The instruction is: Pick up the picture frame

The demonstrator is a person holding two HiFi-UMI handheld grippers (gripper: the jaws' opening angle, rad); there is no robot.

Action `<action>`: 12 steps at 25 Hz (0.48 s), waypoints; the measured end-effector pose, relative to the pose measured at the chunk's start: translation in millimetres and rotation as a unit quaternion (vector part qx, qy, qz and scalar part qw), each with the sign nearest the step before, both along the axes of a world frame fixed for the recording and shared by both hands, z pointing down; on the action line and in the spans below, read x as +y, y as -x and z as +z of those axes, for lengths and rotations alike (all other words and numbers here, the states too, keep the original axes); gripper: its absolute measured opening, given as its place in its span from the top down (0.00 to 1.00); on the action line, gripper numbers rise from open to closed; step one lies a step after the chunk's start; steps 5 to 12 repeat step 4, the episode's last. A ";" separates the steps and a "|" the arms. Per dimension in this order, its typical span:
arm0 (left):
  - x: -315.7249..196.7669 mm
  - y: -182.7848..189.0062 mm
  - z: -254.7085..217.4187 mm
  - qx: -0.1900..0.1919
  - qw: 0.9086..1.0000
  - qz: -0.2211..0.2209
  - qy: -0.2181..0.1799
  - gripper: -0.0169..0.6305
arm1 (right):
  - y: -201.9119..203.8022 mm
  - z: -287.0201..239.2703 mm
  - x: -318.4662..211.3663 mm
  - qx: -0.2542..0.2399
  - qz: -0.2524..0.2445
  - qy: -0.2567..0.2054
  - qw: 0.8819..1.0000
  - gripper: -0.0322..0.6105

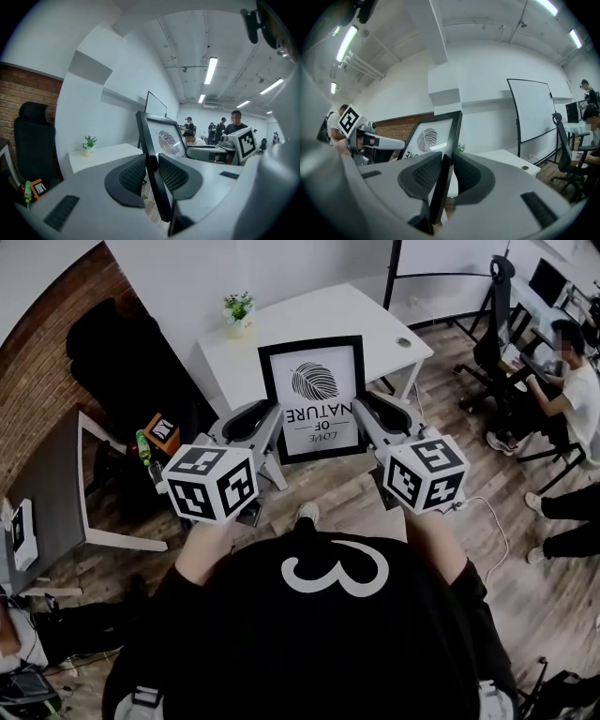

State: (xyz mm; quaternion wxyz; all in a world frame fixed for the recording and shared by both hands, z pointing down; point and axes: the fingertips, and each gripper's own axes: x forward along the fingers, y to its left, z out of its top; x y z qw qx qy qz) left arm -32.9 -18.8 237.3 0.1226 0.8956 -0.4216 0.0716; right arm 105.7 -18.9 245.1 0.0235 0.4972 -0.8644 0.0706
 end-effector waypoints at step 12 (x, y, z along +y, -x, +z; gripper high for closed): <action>7.8 -0.2 -3.0 0.000 1.000 -0.004 -0.004 0.83 | -0.1 -3.5 6.7 -0.001 -0.004 -0.005 1.000 0.81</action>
